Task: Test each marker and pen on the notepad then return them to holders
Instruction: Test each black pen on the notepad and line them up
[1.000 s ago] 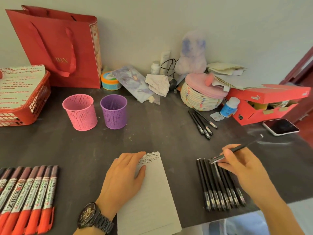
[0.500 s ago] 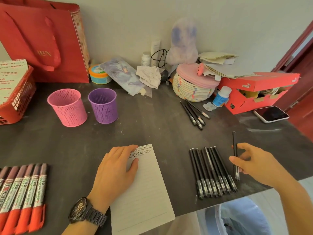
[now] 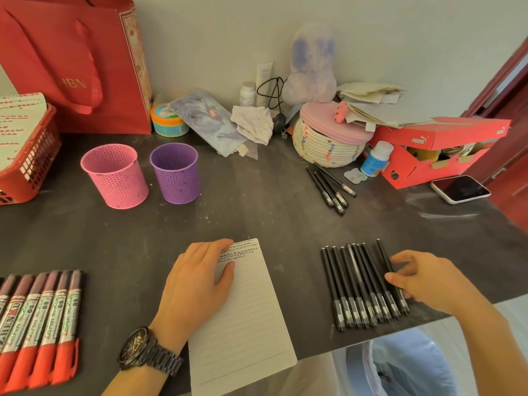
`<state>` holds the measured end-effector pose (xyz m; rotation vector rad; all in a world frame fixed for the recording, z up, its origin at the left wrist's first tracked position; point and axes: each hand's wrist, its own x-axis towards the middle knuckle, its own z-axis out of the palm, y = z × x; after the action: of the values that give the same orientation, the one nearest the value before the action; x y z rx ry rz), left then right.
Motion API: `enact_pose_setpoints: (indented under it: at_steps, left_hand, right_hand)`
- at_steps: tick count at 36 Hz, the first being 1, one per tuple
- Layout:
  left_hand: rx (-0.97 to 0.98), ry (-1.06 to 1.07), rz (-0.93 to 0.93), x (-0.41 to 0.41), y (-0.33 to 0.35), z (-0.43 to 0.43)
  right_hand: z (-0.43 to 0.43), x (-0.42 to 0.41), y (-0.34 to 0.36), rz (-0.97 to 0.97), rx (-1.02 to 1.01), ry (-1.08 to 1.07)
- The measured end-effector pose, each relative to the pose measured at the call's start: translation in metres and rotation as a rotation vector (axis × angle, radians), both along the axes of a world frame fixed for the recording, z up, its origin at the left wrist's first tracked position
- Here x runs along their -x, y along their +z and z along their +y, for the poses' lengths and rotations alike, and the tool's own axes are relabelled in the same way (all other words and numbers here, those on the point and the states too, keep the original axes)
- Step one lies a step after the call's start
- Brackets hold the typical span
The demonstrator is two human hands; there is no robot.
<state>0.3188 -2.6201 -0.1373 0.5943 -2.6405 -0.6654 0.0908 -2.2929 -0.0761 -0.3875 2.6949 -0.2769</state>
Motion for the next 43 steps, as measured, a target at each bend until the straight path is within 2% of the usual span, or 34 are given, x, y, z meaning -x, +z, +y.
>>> enact_pose_setpoints:
  at_steps: [17, 21, 25, 31, 38, 43]
  left_hand:
    - [-0.021, 0.003, -0.015, 0.000, 0.001, -0.002]
    - [-0.003, 0.002, 0.003, 0.000, 0.000, -0.003]
    - [0.033, 0.006, 0.042, 0.000, -0.005, -0.003]
    - [0.047, 0.023, 0.090, 0.000, -0.011, -0.003]
    - [-0.040, -0.003, 0.053, -0.003, -0.009, -0.004]
    - [-0.001, 0.009, 0.059, -0.002, -0.007, -0.003]
  right_hand:
    - [-0.004, -0.003, 0.002, -0.014, 0.015, 0.050]
    - [-0.009, 0.001, 0.001, 0.109, 0.034, 0.034]
    - [-0.033, 0.010, -0.001, 0.291, 0.150, 0.045]
    - [-0.093, 0.037, -0.009, 0.349, 0.297, 0.112]
    - [-0.154, 0.063, -0.018, 0.385, 0.155, 0.177]
    - [-0.172, 0.068, -0.018, 0.386, 0.069, 0.181]
